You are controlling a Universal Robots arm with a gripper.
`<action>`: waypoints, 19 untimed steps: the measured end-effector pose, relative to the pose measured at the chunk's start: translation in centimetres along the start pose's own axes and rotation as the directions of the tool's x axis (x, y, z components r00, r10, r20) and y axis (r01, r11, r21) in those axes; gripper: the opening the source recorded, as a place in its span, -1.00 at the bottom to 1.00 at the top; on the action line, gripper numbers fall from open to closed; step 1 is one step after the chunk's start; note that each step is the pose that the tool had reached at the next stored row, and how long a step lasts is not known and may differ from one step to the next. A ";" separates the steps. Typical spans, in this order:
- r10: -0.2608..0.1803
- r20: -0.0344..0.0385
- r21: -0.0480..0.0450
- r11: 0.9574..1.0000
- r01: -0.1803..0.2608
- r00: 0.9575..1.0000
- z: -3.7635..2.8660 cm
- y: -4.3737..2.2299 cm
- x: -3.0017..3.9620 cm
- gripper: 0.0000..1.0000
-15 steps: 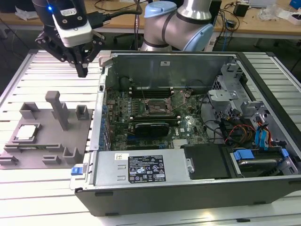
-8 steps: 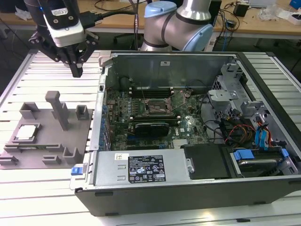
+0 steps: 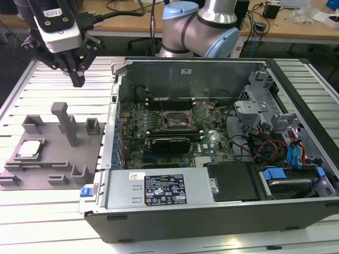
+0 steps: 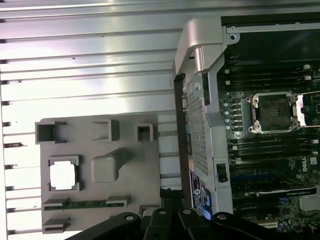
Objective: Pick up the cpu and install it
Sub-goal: 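Reach for the cpu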
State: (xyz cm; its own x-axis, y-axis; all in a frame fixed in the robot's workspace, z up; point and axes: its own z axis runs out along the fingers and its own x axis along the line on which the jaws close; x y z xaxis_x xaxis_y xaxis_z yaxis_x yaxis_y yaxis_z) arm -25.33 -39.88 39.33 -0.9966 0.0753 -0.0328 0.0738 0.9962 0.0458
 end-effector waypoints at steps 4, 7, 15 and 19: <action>0.000 0.001 0.000 1.000 0.000 1.000 -0.03 -0.07 0.92 -0.79; 0.000 0.002 0.000 1.000 0.000 1.000 -0.06 -0.12 1.62 -0.79; 0.000 0.005 0.000 1.000 0.000 1.000 -0.13 -0.26 3.53 -0.79; 0.000 0.006 -0.001 1.000 0.000 1.000 -0.17 -0.34 4.63 -0.79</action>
State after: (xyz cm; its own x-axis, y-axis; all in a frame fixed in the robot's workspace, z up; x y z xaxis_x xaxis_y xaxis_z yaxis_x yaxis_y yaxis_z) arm -29.97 -39.88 39.33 -0.9964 0.0753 -0.0392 0.0735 0.9962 0.0463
